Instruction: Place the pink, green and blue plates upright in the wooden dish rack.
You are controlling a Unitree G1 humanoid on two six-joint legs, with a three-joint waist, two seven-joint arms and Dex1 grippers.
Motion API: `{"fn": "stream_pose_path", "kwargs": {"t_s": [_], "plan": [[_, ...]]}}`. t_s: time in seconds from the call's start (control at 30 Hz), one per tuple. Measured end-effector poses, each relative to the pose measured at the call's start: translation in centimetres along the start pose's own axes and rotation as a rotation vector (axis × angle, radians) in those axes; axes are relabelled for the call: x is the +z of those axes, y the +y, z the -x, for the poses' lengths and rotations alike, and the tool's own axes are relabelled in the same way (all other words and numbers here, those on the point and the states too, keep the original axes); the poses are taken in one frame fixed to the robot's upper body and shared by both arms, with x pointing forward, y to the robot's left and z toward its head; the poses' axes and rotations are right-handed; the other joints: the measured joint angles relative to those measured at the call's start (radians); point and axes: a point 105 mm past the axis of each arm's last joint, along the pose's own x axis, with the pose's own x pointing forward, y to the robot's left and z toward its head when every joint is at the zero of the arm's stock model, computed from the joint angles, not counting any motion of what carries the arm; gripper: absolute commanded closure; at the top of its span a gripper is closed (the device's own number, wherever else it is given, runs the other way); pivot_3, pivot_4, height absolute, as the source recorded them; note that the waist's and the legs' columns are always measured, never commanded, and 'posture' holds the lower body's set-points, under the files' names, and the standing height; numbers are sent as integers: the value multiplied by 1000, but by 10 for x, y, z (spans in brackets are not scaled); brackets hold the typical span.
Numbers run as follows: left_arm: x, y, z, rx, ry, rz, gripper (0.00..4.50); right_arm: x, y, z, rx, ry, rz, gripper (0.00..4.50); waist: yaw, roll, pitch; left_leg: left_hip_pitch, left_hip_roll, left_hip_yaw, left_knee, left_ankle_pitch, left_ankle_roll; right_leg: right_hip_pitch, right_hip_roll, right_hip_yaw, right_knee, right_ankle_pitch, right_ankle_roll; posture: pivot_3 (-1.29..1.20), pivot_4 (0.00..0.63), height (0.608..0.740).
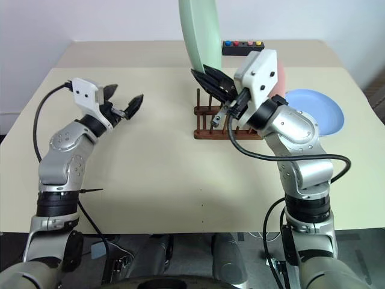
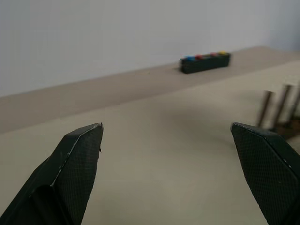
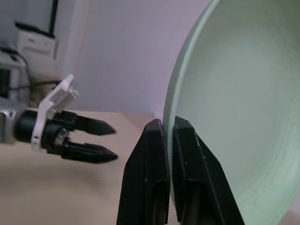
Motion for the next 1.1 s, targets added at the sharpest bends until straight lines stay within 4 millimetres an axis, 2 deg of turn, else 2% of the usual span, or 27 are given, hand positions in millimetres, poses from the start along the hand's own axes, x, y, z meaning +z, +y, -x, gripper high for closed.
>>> {"fn": "stream_pose_path", "kwargs": {"t_s": [0.1, 0.17, 0.3, 0.43, 0.67, 0.9, 1.1], "plan": [[-29, -44, 18, -234, 109, 40, 44, -11, -6, 17, -36, 37, -126, 4500, -2, 1, 0, 0, 0, 1, 0, 0, 0, 0, 0, 0, 0, 0, 0, 0, 150, 740], [-43, -65, 26, -348, 167, 64, 44, -14, -10, 25, -50, 51, -171, 4500, -1, 1, 0, 0, 0, 1, 0, 0, 0, 0, 0, 0, 0, 0, 0, 0, 150, 740], [-40, -86, 29, -455, 163, 62, 44, -16, -14, 32, -53, 61, -213, 4500, 0, 1, 0, 1, 0, 1, 1, 0, 0, 1, 0, 0, 0, 0, 0, 0, 150, 740], [-44, -100, 27, -493, 171, 96, 44, -34, -22, 41, -81, 116, -280, 4500, 1, 1, 0, 1, 0, 1, 1, 0, 0, 1, 0, 0, 0, 0, 0, 0, 150, 740], [-44, -112, 26, -534, 173, 95, 44, -42, -31, 45, -92, 121, -339, 4500, -2, 2, 0, 1, 0, 1, 1, 0, 0, 1, 0, 0, 0, 0, 0, 0, 150, 740], [-43, -113, 26, -538, 169, 91, 44, -45, -35, 47, -76, 107, -400, 4500, 0, 2, 0, 1, 0, 1, 1, 0, 0, 1, 0, 0, 0, 0, 0, 0, 150, 740], [-43, -113, 26, -538, 169, 92, 44, -37, -45, 49, -81, 75, -448, 4500, 0, 2, 0, 1, 0, 1, 1, 0, 0, 1, 0, 0, 0, 0, 0, 0, 150, 740]]}}
